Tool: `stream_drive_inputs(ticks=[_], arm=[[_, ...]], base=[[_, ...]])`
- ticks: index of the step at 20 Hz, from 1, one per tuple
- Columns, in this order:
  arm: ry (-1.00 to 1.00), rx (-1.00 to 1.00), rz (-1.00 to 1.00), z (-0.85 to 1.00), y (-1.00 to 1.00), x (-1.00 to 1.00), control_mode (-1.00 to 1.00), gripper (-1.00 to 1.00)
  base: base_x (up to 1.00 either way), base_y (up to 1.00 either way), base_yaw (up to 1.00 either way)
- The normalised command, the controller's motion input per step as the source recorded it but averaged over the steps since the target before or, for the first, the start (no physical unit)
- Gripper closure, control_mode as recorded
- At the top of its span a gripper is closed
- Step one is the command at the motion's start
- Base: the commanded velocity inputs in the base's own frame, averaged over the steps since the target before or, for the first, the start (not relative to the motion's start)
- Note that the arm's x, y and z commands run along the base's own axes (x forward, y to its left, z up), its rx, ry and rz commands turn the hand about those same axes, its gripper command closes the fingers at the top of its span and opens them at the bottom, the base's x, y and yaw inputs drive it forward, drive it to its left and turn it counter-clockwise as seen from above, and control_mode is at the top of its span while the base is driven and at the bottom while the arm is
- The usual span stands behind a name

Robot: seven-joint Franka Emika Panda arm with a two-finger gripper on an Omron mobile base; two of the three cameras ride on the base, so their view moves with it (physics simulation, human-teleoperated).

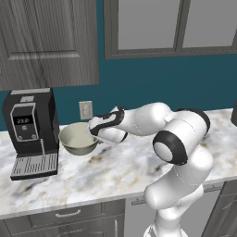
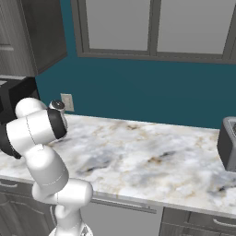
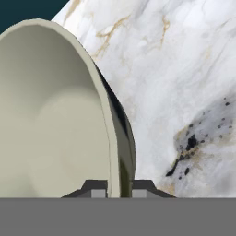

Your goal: Pick the cup and bowl from the counter and place them on the counter next to the sink.

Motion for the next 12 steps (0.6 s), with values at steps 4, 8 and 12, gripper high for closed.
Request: stream_drive_inputs(ticks=[4,8,12], arm=[[0.00,0.00,0.00,0.08,0.10,0.03,-1.00,1.00],[-0.02,0.00,0.00,0.30,-0.13,-0.24,-1.00,1.00],[0.00,0.00,0.00,0.29,-0.43,-0.32,-1.00,1.00]], base=[[0.00,0.00,0.00],[0.00,0.00,0.00],[0.00,0.00,0.00]])
